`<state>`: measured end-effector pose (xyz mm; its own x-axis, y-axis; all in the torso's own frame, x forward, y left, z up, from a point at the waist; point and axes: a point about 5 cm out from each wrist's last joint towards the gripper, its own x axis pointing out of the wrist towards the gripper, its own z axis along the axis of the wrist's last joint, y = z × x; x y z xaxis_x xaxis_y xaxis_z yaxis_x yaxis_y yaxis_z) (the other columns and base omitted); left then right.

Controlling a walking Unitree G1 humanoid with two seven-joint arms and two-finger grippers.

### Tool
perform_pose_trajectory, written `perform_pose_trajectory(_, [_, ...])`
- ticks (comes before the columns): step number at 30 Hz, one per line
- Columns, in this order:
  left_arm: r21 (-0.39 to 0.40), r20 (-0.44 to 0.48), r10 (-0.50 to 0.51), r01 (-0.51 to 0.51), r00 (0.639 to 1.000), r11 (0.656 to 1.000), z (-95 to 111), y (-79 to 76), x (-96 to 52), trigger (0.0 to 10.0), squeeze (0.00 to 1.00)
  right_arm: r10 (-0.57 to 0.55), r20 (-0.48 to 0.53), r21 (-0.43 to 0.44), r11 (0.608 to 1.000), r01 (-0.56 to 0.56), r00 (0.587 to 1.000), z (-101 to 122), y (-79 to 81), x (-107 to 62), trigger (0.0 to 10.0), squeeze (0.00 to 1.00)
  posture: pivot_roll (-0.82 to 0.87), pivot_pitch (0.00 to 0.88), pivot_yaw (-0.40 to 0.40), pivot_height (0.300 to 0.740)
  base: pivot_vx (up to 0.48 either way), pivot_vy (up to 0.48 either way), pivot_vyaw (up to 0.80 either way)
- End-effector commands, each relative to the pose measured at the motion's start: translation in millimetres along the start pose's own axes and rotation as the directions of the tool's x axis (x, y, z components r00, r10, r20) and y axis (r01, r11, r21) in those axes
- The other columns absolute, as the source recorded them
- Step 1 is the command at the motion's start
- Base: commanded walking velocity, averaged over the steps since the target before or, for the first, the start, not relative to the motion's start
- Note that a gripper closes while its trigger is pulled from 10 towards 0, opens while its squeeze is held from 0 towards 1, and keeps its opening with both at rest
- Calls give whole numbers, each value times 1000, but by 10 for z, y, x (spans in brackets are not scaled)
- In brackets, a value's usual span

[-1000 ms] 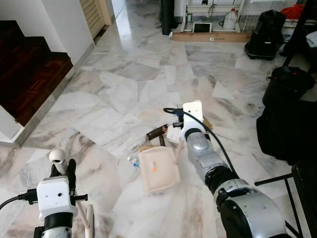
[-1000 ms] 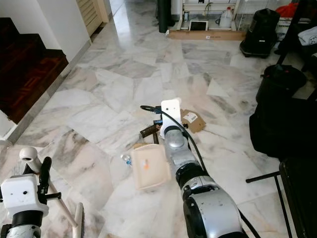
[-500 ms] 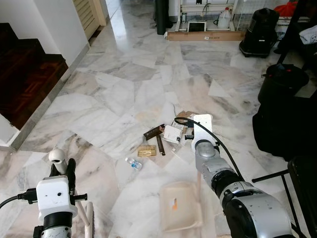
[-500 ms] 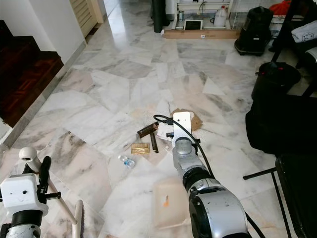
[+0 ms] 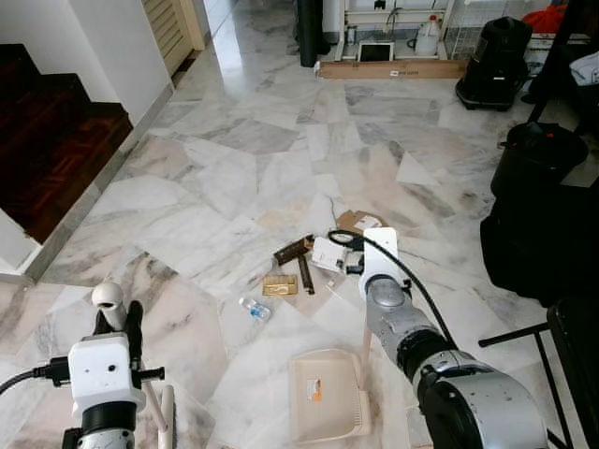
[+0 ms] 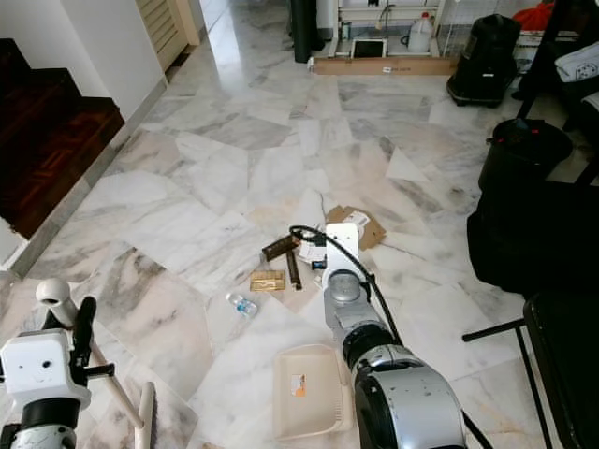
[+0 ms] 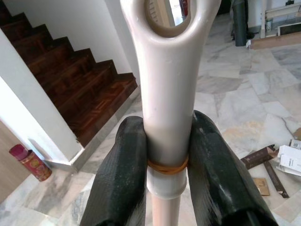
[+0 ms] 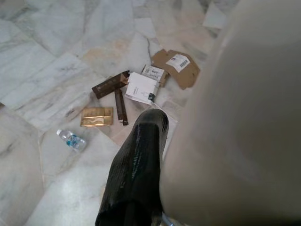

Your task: Sweep floor

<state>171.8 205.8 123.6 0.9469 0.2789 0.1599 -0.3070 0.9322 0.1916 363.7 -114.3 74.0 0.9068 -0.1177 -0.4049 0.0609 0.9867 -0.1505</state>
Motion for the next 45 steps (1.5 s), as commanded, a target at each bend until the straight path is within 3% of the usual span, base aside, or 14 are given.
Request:
perform_pose_trajectory(1, [23, 13, 4, -5, 1000, 1000, 27, 53, 0, 10000, 0, 24, -49, 19, 1000, -23, 999, -151, 43, -26, 10000, 0, 44, 161, 92, 740, 0, 0, 0])
perform_pose_trajectory(3, [25, 11, 3, -3, 1000, 1000, 22, 56, -1, 10000, 0, 54, 3, -30, 998, -54, 999, -93, 90, -31, 10000, 0, 46, 162, 92, 740, 0, 0, 0])
perform_pose_trajectory(10, [23, -1, -5, 5, 1000, 1000, 2, 52, -13, 10000, 0, 98, 3, -14, 995, -98, 995, -148, 148, -52, 10000, 0, 53, 161, 94, 740, 0, 0, 0])
perform_pose_trajectory(23, [24, -9, -16, 16, 1000, 1000, -9, 70, -21, 10000, 0, 192, 167, 9, 981, -196, 967, 18, 275, -95, 10000, 0, 55, 162, 102, 740, 0, 0, 0])
perform_pose_trajectory(28, [24, -12, -20, 20, 1000, 1000, -14, 71, -25, 10000, 0, 207, 180, -45, 978, -202, 962, 19, 302, -106, 10000, 0, 55, 160, 104, 740, 0, 0, 0])
perform_pose_trajectory(40, [48, 7, -26, 25, 1000, 999, 16, 57, -6, 10000, 0, 200, 232, -53, 980, -193, 952, 135, 286, -100, 10000, 0, 52, 143, 97, 740, 0, 0, 0])
perform_pose_trajectory(45, [56, 30, 0, -2, 1000, 998, 39, 86, 26, 10000, 0, 142, 211, -37, 990, -137, 967, 169, 237, -77, 10000, 0, 39, 124, 87, 740, 0, 0, 0])
